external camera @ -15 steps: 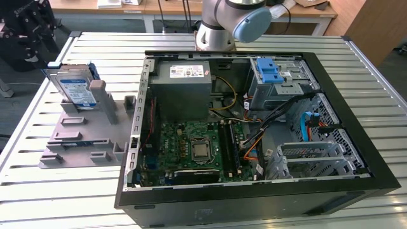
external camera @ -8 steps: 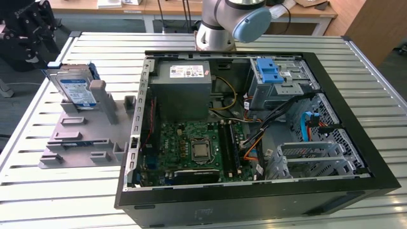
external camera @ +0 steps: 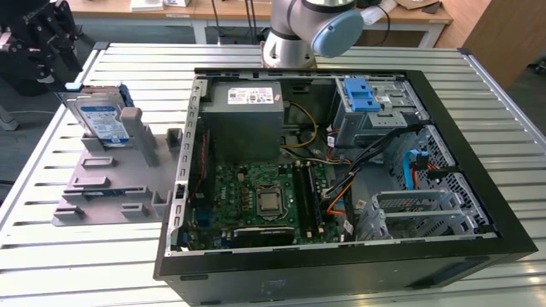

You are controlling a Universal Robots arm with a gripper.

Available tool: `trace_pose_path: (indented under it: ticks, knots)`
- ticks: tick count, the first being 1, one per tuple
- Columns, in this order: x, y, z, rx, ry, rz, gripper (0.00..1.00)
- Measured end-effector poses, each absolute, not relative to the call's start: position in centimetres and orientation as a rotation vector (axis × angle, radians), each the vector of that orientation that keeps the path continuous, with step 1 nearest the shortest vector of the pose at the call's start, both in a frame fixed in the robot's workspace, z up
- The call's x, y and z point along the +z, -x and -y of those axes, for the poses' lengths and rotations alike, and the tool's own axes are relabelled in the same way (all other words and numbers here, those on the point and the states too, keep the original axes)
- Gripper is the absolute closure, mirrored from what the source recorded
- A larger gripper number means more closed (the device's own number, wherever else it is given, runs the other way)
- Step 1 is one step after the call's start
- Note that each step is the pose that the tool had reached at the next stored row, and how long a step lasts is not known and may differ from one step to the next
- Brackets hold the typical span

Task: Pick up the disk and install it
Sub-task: 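Pick up the disk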

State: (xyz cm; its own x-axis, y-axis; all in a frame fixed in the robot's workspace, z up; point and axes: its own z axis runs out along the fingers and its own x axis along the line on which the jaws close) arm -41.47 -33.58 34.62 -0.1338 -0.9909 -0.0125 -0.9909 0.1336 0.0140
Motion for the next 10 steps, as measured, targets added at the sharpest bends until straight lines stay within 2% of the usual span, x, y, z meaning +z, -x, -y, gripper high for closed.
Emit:
trace_pose_path:
  ticks: [10]
  knots:
    - [33.68,41.81,33.51,0.019,2.088,-2.337,0.41]
